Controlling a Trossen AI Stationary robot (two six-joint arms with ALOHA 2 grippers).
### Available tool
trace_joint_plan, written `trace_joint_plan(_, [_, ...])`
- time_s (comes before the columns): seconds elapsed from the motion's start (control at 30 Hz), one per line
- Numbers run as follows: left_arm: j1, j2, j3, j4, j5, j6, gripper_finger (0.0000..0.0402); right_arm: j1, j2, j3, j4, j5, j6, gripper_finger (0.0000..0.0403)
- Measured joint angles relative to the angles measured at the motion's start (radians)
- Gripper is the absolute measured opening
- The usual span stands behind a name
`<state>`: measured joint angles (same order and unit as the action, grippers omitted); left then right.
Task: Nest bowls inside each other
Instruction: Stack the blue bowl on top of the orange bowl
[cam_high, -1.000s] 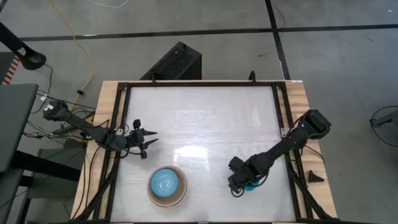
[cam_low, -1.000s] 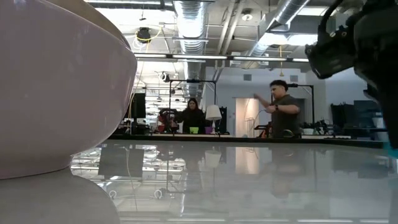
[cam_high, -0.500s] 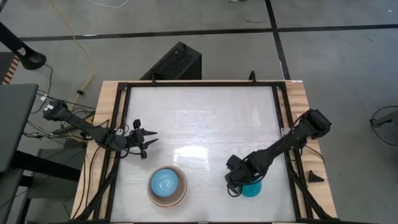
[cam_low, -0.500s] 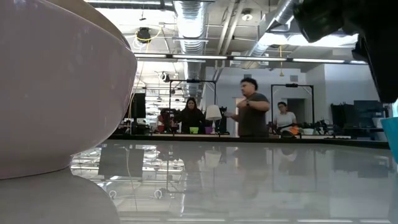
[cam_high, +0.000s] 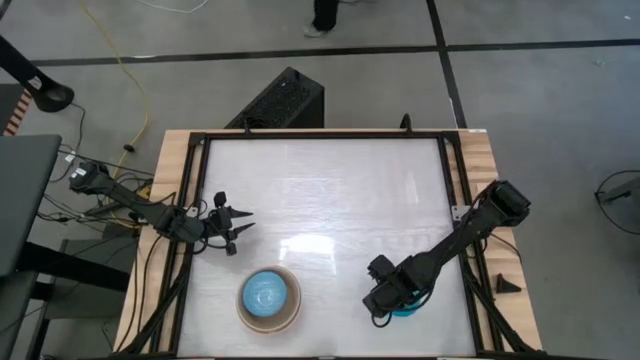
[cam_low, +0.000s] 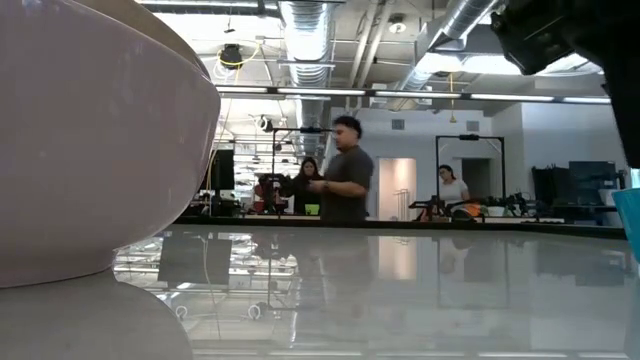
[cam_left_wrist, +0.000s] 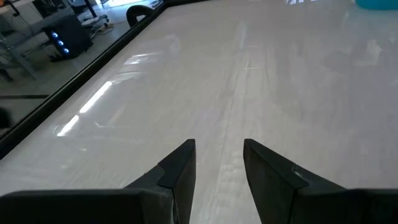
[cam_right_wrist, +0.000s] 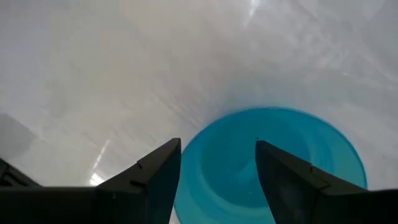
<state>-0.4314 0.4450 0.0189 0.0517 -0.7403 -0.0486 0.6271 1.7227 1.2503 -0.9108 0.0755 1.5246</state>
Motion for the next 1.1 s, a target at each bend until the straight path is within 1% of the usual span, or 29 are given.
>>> trace_joint_plan(0.17, [0.0,0.0,0.0,0.0,0.0,0.0,0.0125,0.0,0.009,0.0,0.035,0.024,0.019,0.024])
trace_joint_plan(0.3, [0.0,0.0,0.0,0.0,0.0,0.0,0.0125,0.006,0.062,0.0,0.038,0.028,0.034,0.024])
trace_joint_plan(0.43, [0.0,0.0,0.0,0.0,0.0,0.0,0.0125,0.006,0.135,0.0,0.04,-0.021,0.045,0.0239])
trace_joint_plan(0.5, [0.0,0.0,0.0,0.0,0.0,0.0,0.0126,0.006,0.163,0.001,0.053,-0.044,0.031,0.0231])
trace_joint_plan(0.57, [0.0,0.0,0.0,0.0,0.0,0.0,0.0125,0.006,0.175,0.003,0.058,-0.065,0.004,0.0207])
trace_joint_plan(0.6, [0.0,0.0,0.0,0.0,0.0,0.0,0.0125,0.005,0.178,0.008,0.051,-0.073,-0.008,0.0189])
trace_joint_plan(0.67, [0.0,0.0,0.0,0.0,0.0,0.0,0.0125,0.003,0.18,0.02,0.04,-0.079,-0.021,0.014])
trace_joint_plan(0.77, [0.0,0.0,0.0,0.0,0.0,0.0,0.0125,-0.009,0.163,0.058,-0.003,-0.081,-0.057,0.0051])
trace_joint_plan(0.8, [0.0,0.0,0.0,0.0,0.0,0.0,0.0125,-0.014,0.154,0.083,-0.022,-0.077,-0.082,0.003])
trace_joint_plan(0.83, [0.0,0.0,0.0,0.0,0.0,0.0,0.0125,-0.019,0.147,0.111,-0.042,-0.068,-0.11,0.0024])
trace_joint_plan(0.93, [0.0,0.0,0.0,0.0,0.0,0.0,0.0125,-0.039,0.146,0.219,-0.078,-0.021,-0.234,0.003])
trace_joint_plan(1.0, [0.0,0.0,0.0,0.0,0.0,0.0,0.0125,-0.048,0.153,0.295,-0.034,0.038,-0.396,0.0033])
trace_joint_plan(1.1, [0.0,0.0,0.0,0.0,0.0,0.0,0.0125,-0.054,0.164,0.41,0.11,0.134,-0.682,0.0026])
